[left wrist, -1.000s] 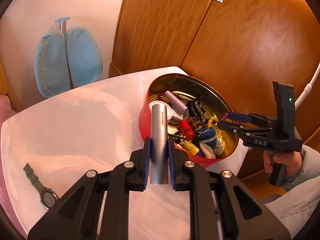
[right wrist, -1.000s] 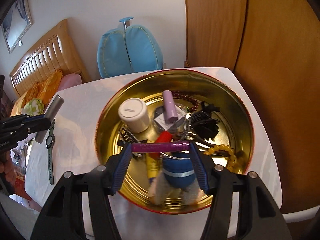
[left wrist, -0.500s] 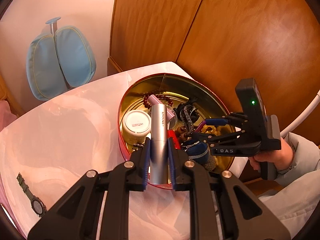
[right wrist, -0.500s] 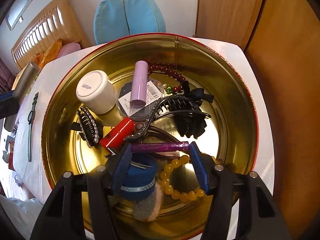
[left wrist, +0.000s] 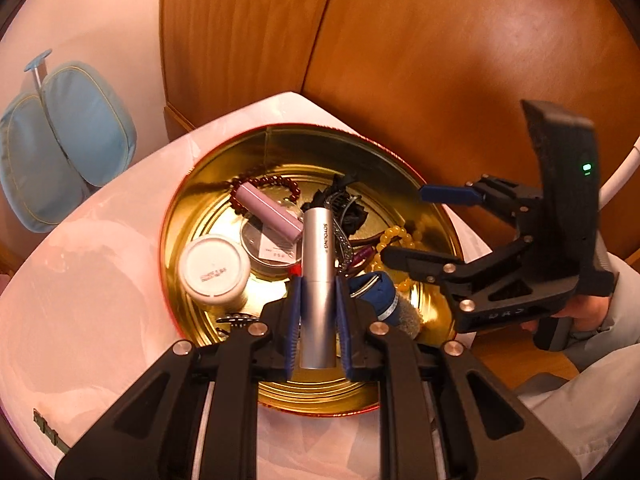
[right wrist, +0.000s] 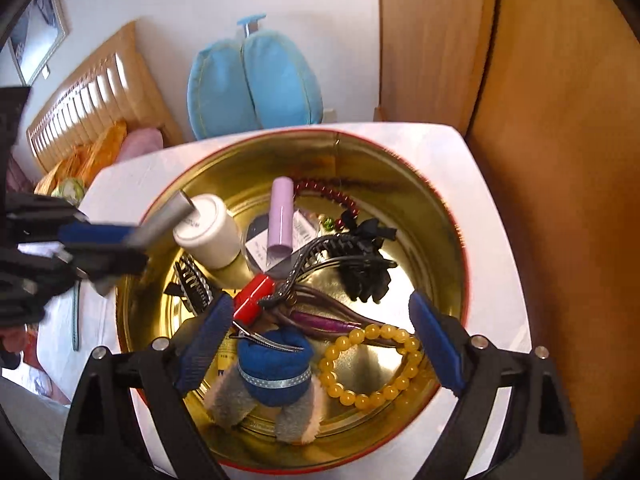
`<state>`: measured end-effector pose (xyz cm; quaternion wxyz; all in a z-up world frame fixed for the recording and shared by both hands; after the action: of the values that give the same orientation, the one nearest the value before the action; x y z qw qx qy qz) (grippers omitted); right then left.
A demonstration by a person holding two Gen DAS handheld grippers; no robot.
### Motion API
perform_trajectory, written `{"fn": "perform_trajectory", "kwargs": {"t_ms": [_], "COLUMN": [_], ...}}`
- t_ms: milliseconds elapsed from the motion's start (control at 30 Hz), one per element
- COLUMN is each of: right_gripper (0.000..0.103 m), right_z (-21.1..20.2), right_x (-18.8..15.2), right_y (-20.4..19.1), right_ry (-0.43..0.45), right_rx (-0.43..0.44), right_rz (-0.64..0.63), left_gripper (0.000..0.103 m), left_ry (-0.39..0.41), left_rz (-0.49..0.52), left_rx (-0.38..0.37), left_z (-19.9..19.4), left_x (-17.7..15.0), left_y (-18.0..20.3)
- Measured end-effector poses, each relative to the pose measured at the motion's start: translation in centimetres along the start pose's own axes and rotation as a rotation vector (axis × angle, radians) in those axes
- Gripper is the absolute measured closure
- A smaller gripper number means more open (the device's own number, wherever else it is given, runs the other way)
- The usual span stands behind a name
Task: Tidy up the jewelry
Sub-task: 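Carry the silver tube and purple stick into the red tin and open both tools, then withdraw both tools from the tin toward the green watch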
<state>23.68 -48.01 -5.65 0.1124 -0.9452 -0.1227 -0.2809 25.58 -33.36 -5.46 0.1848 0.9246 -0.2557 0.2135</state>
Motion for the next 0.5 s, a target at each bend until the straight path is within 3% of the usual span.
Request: {"fn": "perform_trajectory", "kwargs": {"t_ms": [200,300,367,400,500], "right_gripper": [0.013,0.012,0.012,0.012,0.012], "right_z": [-2.2,-3.4,-4.0,-4.3,-4.8], "right_x": [-1.3,-1.6,-1.6,-1.4,-1.2], "right_y": [1.5,2.2,2.7,3.1,3.2], "right_ry": [0.059,0.081,0.094,0.099,0.108], "right_rx": [0.013,0.008,0.015,0.019,0.043], "right_rz": [0.048,0.061,0.076,0.081,0.078], "left_gripper": [0.086,0.084,0.053,0.03,0.029], "left_ry": [-0.189,-0.233,-0.217,-0.198,-0.127], "left_rz": [-0.008,-0.005,-0.006,-0.016,-0.044], "left_rx": [0.018,0.061,0.046,0.049,0.097], "left_z": [5.4,6.4,6.2,5.8,3.8], "left_x": [0.6,0.6,0.8,0.7,0.7], "left_y": [0.6,1.0,1.3,1.4,1.4]}}
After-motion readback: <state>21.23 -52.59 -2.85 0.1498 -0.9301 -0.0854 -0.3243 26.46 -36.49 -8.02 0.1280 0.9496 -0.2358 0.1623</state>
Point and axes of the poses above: each gripper's, at about its wrist camera, not at the fingertips, and z roughly the way its jaws point, y to its right, x to its top, the point moved 1 cm from there along z, roughly the way its jaws point, and after that the axes turned 2 degrees about z, right-handed, at the moved point
